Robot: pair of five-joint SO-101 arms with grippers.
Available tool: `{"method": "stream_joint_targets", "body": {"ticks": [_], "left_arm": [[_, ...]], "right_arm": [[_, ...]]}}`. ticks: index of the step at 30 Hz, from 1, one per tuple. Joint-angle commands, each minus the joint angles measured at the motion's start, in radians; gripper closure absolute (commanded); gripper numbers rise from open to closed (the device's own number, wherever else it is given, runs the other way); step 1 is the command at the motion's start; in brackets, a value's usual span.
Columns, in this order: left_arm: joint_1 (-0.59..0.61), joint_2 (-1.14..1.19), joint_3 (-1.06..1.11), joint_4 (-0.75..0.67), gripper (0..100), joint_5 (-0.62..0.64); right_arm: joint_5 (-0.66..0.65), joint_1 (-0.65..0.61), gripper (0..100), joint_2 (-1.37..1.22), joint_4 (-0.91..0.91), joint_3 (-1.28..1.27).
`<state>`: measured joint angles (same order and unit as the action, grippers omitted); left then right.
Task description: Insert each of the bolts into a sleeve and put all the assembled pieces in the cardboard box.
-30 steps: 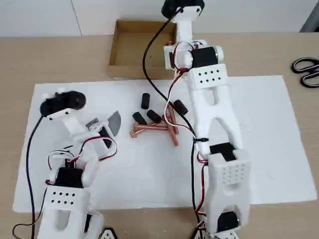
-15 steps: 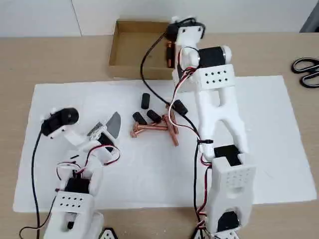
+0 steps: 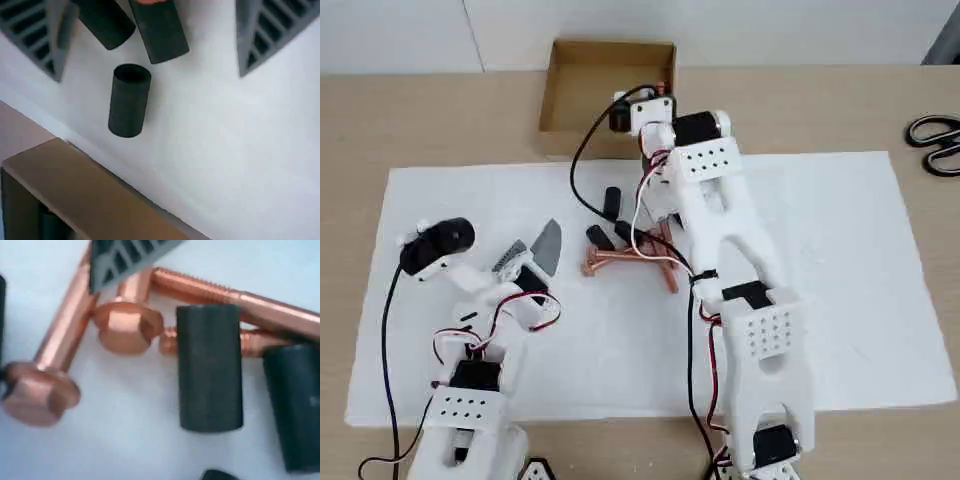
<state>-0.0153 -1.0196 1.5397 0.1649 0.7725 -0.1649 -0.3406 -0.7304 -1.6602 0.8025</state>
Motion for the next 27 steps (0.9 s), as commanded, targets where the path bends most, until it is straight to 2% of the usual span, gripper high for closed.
{"method": "stream_joint_targets", "body": {"ticks": [1, 14, 27], "left_arm": [[0.005, -0.003, -0.002, -0.026, 78, 0.005], [0.005, -0.003, -0.002, -0.026, 78, 0.005], [0.005, -0.003, -0.002, -0.026, 78, 0.005]], "right_arm": [[-0.020, 0.001, 81.9, -0.016, 0.008, 0.003], [-0.077, 0.041, 81.9, -0.053, 0.085, 0.005], [-0.074, 0.071, 82.2, -0.145, 0.157, 0.005]]}}
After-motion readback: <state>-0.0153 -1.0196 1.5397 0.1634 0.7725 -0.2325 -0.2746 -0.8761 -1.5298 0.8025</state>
